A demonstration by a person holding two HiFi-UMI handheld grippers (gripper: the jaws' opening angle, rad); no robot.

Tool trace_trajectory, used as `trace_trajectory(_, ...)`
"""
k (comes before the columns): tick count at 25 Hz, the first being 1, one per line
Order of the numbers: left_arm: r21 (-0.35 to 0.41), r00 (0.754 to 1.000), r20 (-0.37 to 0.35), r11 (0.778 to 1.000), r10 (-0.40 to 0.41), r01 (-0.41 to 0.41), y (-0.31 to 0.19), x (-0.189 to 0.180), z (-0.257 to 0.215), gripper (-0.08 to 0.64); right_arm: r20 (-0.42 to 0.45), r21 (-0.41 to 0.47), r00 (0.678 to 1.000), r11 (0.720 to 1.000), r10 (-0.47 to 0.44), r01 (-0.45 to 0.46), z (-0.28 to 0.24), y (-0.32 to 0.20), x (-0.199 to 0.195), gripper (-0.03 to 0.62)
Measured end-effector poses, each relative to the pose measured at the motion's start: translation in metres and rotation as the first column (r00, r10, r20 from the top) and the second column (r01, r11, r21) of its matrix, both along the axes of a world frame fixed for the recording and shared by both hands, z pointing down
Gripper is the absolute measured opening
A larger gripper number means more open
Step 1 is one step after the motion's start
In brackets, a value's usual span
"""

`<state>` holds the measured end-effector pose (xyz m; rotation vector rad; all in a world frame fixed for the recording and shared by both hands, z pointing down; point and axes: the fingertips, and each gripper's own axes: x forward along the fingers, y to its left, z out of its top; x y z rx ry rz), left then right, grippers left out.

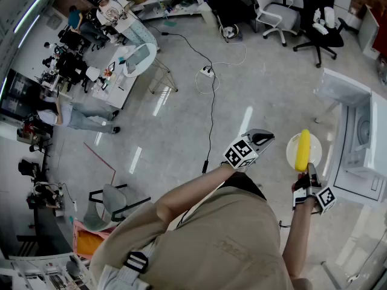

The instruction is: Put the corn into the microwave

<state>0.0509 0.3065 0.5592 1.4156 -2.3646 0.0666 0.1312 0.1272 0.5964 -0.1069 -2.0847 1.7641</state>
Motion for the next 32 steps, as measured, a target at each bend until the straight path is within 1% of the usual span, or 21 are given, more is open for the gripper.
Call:
trace_trajectory(5,0.006,0.999,0.005,0.999,0.035,-0.035,-0.01,0.002,-0.004,0.006,0.014,0.038,1.0,0.999,0.011,-0.011,-0.002,-0.008,0.004,0.015)
trace_trajectory(9,0.005,0.999,0.017,0.999,0.047,-0.047,0.011,-0.003,-0.007,0.006,0.038,0.083,0.999,0.997,0.001,-0.004,0.0,0.01,-0.002,0.015)
trace_trajectory(12,0.011,0.998,0.023,0.998,0.055,-0.055,0.003,-0.005,-0.011,0.006,0.042,0.058,0.999,0.998,0.008,-0.01,-0.006,0.008,-0.005,0.015)
trace_trajectory(15,0.019,0.997,0.022,0.997,0.076,-0.076,-0.016,-0.005,-0.019,0.006,0.036,0.004,0.999,0.999,0.04,-0.04,-0.018,-0.002,-0.003,0.015)
trace_trajectory(17,0.023,0.996,0.02,0.995,0.092,-0.093,-0.025,-0.003,-0.023,0.006,0.031,-0.011,0.998,0.998,0.063,-0.063,-0.024,-0.008,0.001,0.015)
trace_trajectory(24,0.028,0.992,0.026,0.992,0.126,-0.127,-0.057,0.004,-0.019,0.006,0.045,-0.013,0.994,0.995,0.103,-0.103,-0.023,-0.038,0.012,0.015)
trace_trajectory(28,0.034,0.989,0.028,0.989,0.145,-0.146,-0.065,0.006,-0.019,0.006,0.053,-0.014,0.991,0.992,0.122,-0.121,-0.021,-0.042,0.016,0.015)
trace_trajectory(32,0.04,0.985,0.016,0.984,0.174,-0.175,-0.066,-0.002,-0.016,0.006,0.054,-0.012,0.987,0.989,0.15,-0.149,-0.019,-0.041,0.011,0.015)
